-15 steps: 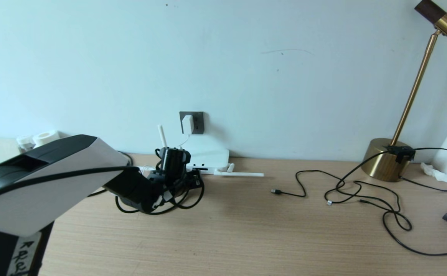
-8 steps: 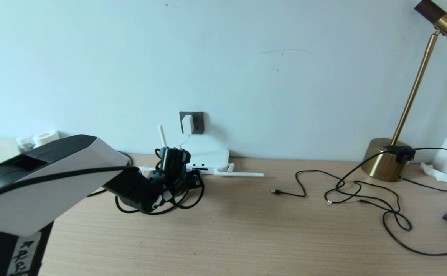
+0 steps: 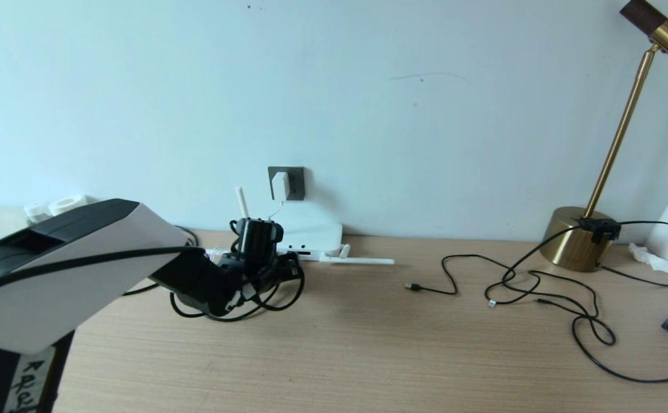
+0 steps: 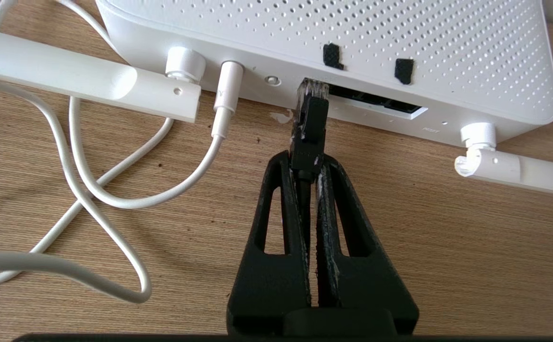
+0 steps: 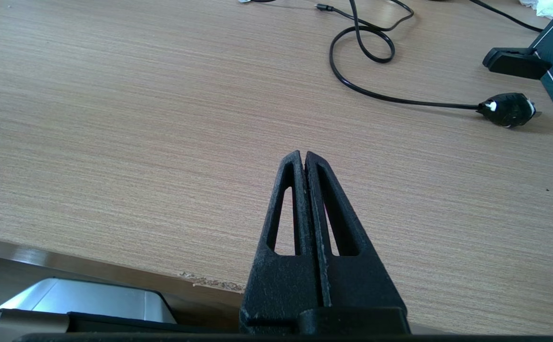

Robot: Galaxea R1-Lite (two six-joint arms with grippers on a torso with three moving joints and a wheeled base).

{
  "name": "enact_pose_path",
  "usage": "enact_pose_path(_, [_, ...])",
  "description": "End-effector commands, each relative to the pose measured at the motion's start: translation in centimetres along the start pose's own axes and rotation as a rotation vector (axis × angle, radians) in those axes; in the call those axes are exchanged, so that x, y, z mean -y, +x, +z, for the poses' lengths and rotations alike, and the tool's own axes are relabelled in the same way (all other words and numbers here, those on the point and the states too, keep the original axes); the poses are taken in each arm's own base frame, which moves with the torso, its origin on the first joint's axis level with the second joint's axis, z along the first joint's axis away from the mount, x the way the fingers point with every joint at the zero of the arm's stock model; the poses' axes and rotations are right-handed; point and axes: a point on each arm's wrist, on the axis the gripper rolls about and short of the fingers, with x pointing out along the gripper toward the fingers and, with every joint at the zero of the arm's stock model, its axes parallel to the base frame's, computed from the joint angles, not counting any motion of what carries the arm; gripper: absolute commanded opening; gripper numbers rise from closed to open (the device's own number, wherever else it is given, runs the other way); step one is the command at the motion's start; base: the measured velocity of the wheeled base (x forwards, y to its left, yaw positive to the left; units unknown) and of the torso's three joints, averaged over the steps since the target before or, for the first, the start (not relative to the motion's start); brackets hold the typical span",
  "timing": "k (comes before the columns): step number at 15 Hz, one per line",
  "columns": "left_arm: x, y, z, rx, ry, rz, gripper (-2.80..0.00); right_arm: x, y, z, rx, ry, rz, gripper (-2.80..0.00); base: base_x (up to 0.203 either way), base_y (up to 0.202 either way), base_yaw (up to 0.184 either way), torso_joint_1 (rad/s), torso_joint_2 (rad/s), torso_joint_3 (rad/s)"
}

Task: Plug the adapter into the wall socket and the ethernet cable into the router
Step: Plug cable into router interface

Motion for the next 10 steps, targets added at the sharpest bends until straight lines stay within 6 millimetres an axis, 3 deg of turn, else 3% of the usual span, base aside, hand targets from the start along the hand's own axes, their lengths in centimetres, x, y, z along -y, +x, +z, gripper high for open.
enact_pose_path(1, [0.24, -0.69, 0.53, 0.014, -0.004, -0.008, -2.8, 0.0, -0.01, -0.03, -0.002, -0.001, 0.001, -2.8, 0.0, 0.0, 0.0, 0.0, 0.0, 0.0])
enact_pose_path(10, [0.11, -0.89, 0.06, -0.002, 0.001, -0.004, -2.8, 0.0, -0.01, -0.03, -0.002, -0.001, 0.001, -2.8, 0.0, 0.0, 0.0, 0.0, 0.0, 0.0])
